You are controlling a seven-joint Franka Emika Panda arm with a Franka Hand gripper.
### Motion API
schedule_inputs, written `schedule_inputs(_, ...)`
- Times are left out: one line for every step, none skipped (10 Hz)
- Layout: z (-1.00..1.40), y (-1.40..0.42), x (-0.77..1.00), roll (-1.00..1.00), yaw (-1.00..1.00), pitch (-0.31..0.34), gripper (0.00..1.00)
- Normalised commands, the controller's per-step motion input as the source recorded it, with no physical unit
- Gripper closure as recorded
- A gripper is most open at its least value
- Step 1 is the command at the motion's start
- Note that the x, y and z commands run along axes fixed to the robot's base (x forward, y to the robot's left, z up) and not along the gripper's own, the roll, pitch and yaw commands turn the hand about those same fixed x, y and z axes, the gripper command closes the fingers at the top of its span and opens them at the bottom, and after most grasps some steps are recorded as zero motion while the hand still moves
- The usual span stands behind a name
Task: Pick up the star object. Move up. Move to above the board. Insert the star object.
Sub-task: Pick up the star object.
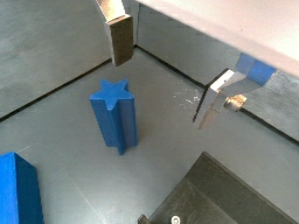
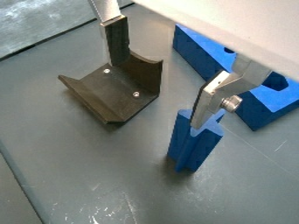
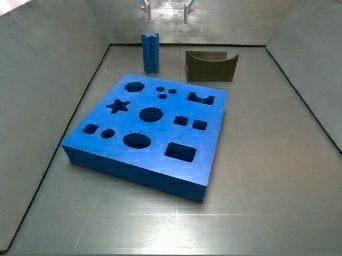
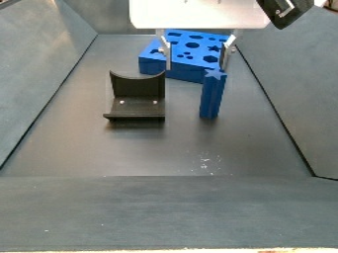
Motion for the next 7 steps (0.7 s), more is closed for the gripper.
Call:
schedule_inputs(0.00, 0.00, -0.23, 0.08, -0.03, 0.000, 0.00)
schedule_inputs(-0.05, -0.11, -0.30, 0.17, -0.13, 0.000, 0.00)
schedule_inputs(-0.03, -0.09, -0.05, 0.07, -0.24, 0.020, 0.00)
schedule_inputs(-0.16, -0.17, -0.22, 0.01, -0.63, 0.034, 0.00)
schedule_inputs(-0.35, 0.00, 0.00, -0.01, -1.00, 0.000, 0.00)
schedule_inputs(-0.22, -0.08, -0.05, -0.04, -0.82, 0.000, 0.00)
schedule_inputs(0.00, 0.00, 0.00, -0.07, -0.42, 0.000, 0.00)
